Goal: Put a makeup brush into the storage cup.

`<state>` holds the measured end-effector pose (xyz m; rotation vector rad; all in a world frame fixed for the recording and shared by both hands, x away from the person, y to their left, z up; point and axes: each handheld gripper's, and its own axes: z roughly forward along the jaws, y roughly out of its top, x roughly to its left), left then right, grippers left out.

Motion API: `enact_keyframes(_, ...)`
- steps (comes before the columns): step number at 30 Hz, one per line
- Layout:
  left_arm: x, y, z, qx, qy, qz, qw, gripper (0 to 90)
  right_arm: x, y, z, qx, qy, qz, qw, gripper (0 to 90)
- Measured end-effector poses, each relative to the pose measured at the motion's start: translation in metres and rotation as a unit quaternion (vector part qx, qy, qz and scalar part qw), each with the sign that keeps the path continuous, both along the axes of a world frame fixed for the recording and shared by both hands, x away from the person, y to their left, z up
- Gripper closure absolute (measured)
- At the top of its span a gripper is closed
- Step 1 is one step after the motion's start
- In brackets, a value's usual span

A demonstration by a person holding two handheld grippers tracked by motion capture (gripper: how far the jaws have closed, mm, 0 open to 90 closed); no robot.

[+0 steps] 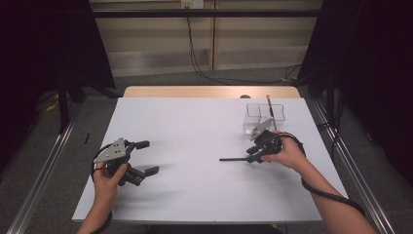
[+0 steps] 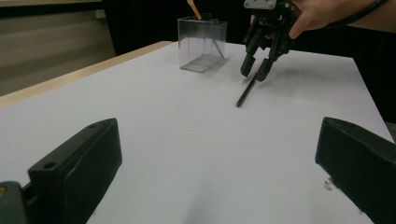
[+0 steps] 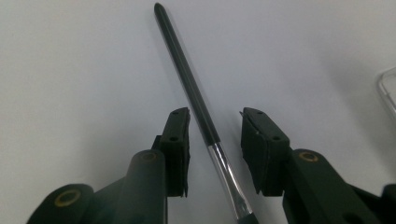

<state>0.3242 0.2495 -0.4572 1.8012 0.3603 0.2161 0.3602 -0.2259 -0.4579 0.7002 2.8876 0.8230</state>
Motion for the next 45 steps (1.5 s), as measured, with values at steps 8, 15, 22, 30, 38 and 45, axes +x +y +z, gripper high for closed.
enact_keyframes(8,0.001,-0.001,-0.001,0.001,0.001,-0.002,1.0,0.5,-0.001,-0.001,-0.004,-0.026,0.003,0.011,0.9996,65.2)
enact_keyframes(15,0.001,-0.001,-0.001,0.001,0.001,-0.003,1.0,0.5,0.0,0.006,-0.002,-0.046,0.008,0.028,0.9985,76.1)
enact_keyframes(22,0.001,-0.001,-0.001,0.0,0.001,-0.003,1.0,0.5,0.001,0.01,0.0,-0.063,0.012,0.046,0.9969,81.2)
enact_keyframes(30,0.002,-0.001,-0.001,0.0,0.001,-0.004,1.0,0.5,0.001,0.012,0.001,-0.068,0.015,0.044,0.9966,84.1)
enact_keyframes(38,0.001,-0.001,0.0,0.0,0.001,-0.003,1.0,0.5,0.0,0.009,0.0,-0.052,0.015,0.03,0.9981,84.2)
enact_keyframes(45,0.001,-0.002,0.0,-0.002,0.0,-0.003,1.0,0.5,-0.003,0.013,0.006,-0.036,0.01,0.033,0.9987,84.3)
